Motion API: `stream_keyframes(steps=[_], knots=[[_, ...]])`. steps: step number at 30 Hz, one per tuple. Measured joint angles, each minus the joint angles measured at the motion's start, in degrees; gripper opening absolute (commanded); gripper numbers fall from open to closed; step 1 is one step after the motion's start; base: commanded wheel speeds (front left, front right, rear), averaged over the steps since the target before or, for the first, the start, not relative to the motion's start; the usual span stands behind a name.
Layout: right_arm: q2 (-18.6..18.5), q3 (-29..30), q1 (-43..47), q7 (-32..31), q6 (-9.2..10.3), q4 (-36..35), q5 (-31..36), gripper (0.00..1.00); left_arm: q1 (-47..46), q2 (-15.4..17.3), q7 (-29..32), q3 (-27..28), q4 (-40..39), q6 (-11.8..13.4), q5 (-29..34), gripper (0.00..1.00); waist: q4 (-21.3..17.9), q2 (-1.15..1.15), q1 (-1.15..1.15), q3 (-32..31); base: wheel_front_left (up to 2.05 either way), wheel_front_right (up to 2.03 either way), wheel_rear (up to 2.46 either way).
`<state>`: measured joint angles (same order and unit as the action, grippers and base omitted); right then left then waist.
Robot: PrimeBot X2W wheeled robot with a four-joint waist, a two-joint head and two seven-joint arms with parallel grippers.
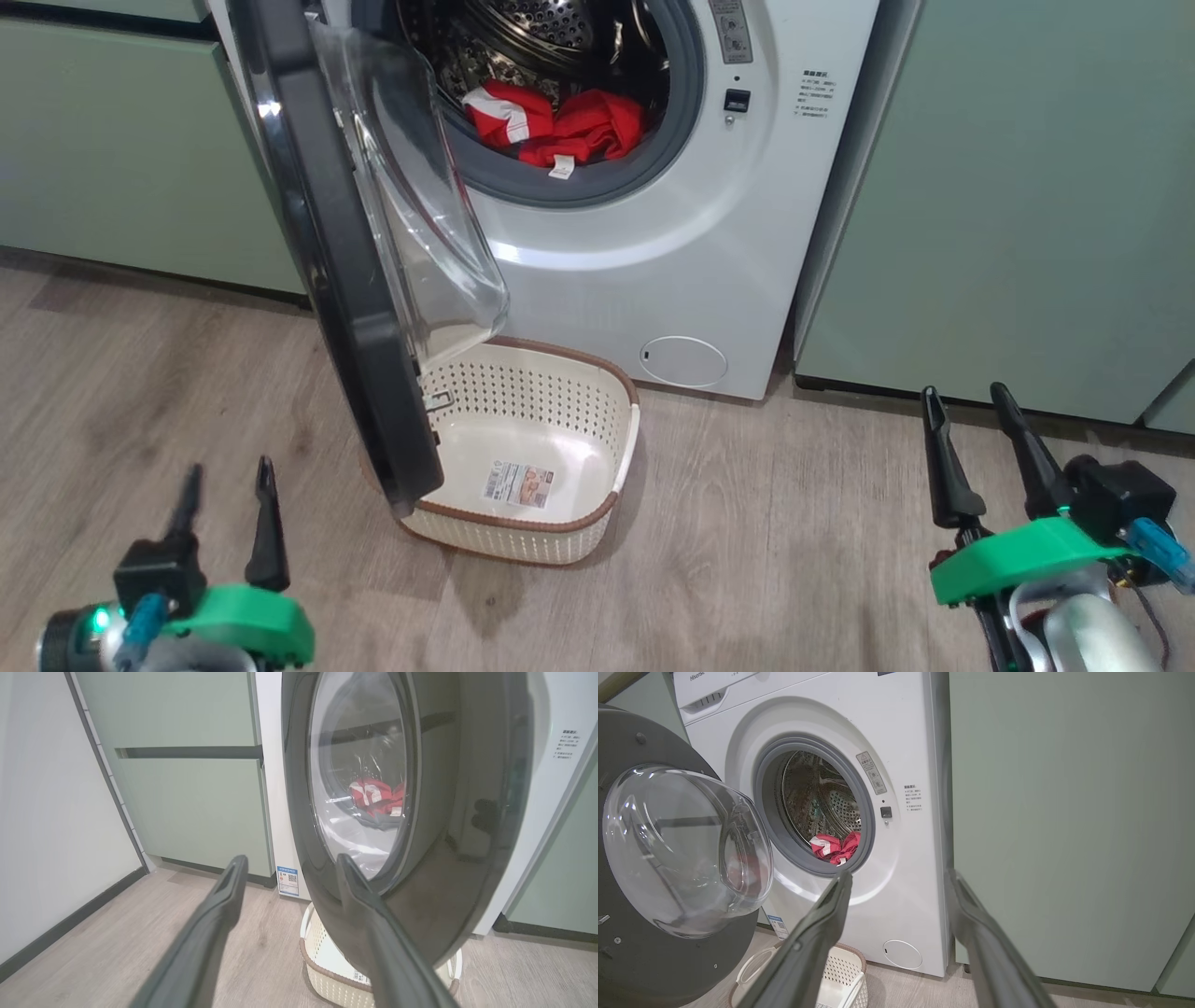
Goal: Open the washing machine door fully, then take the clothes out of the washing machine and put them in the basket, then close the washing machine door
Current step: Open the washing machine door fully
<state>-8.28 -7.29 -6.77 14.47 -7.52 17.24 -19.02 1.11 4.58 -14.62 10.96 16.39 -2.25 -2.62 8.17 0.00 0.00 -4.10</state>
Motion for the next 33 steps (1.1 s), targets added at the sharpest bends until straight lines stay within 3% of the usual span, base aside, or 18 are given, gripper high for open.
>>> stream_keyframes(steps=[1,5,12,17,24,33], knots=[[0.12,0.16,0.01,0.00,0.00,0.09,0.24,1.00,0.05,0.03,0.01,-0.23,0.38,-0.34,0.04,0.00,0.03,0.00,0.00,-0.02,0.00,0.00,0.00],[0.34,0.46,0.02,0.00,0.00,0.29,0.46,1.00,-0.06,-0.37,0.00,0.56,-2.08,-0.15,-0.63,0.00,0.21,0.00,0.00,-0.02,0.00,0.00,0.00],[0.76,1.03,0.03,0.00,0.00,0.35,0.47,1.00,-2.36,-1.07,0.00,6.92,-11.82,3.63,-4.50,0.00,0.35,0.00,0.00,-0.09,0.00,0.00,0.00],[0.94,1.94,0.19,0.00,0.00,0.37,0.47,1.00,-8.66,-1.35,3.49,6.16,-21.63,3.87,-7.62,0.00,0.76,0.00,0.00,-0.27,0.00,0.00,0.00],[1.31,2.86,1.10,0.00,0.00,0.64,0.47,1.00,-18.74,-1.31,13.97,-6.32,-35.65,3.24,-4.19,0.00,1.07,0.00,0.00,-0.01,0.00,0.00,0.00],[1.23,2.05,0.98,0.00,0.00,0.68,0.46,1.00,-21.15,-1.94,20.20,-25.65,-30.70,2.78,-2.35,0.00,-0.38,0.00,0.00,0.84,0.00,0.00,0.00]])
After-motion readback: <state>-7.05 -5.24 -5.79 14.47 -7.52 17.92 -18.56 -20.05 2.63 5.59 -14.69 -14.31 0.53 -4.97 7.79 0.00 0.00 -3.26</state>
